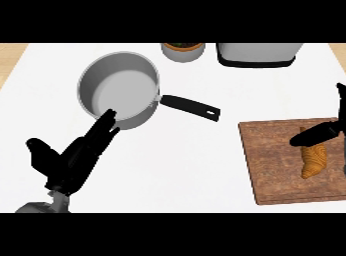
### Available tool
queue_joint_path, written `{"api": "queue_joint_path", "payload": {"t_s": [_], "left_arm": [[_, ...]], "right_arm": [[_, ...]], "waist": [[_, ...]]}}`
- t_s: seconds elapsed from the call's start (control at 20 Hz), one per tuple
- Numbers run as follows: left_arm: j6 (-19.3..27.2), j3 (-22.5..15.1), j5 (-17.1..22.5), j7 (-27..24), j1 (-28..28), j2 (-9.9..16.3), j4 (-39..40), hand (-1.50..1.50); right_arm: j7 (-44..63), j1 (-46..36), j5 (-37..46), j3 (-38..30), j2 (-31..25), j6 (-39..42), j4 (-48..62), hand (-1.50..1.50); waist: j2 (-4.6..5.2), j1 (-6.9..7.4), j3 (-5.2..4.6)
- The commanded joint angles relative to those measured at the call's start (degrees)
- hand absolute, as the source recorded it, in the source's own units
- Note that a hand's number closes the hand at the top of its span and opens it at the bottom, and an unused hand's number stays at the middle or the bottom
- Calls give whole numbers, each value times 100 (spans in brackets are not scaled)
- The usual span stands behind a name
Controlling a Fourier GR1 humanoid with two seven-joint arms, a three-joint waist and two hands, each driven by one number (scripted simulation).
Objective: Pick the croissant from the cutting board and place it in the pot
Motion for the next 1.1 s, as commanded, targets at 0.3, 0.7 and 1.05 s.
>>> {"api": "queue_joint_path", "payload": {"t_s": [0.3, 0.7, 1.05], "left_arm": [[-42, 120, -44, 92, 55, -60, -54, 0], [5, 133, -184, 191, -137, -253, 195, 0], [-122, 1, -431, -114, -81, -455, 485, 0]], "right_arm": [[992, 129, 847, 185, 551, 158, 481, -150], [735, 438, 1159, -105, 582, 485, 587, -150], [659, 349, 1528, -230, 1024, 336, 997, -150]], "waist": [[7, -4, -7], [3, -64, -5], [17, -44, -6]]}}
